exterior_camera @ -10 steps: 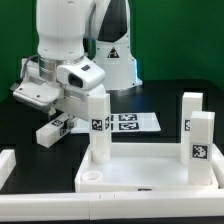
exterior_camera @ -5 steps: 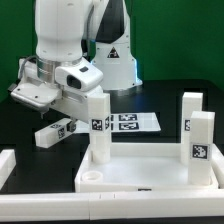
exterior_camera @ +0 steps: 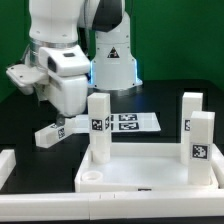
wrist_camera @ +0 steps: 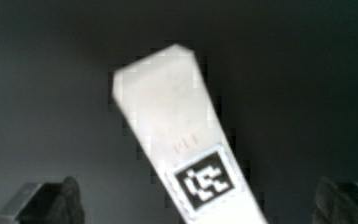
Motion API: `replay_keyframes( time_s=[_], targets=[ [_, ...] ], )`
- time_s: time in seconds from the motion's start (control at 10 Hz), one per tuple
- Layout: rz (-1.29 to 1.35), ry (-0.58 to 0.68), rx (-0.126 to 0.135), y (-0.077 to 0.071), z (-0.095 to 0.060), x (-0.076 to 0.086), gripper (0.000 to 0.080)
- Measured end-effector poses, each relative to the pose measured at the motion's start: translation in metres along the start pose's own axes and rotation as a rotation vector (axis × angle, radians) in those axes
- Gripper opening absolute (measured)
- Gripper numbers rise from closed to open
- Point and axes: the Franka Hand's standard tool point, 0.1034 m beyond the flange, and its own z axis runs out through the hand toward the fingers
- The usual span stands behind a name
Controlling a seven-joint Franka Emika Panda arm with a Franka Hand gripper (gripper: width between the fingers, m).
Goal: Assemble desk
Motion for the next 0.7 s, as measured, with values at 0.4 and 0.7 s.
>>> replay_keyframes(
  time_s=[0.4, 0.7],
  targets=[
    [0.295, -0.019, -0.028, 0.006, 0.002, 0.011, 0.0649],
    [0.581, -0.011, -0.022, 0.007, -0.002, 0.002, 0.0649]
  ],
)
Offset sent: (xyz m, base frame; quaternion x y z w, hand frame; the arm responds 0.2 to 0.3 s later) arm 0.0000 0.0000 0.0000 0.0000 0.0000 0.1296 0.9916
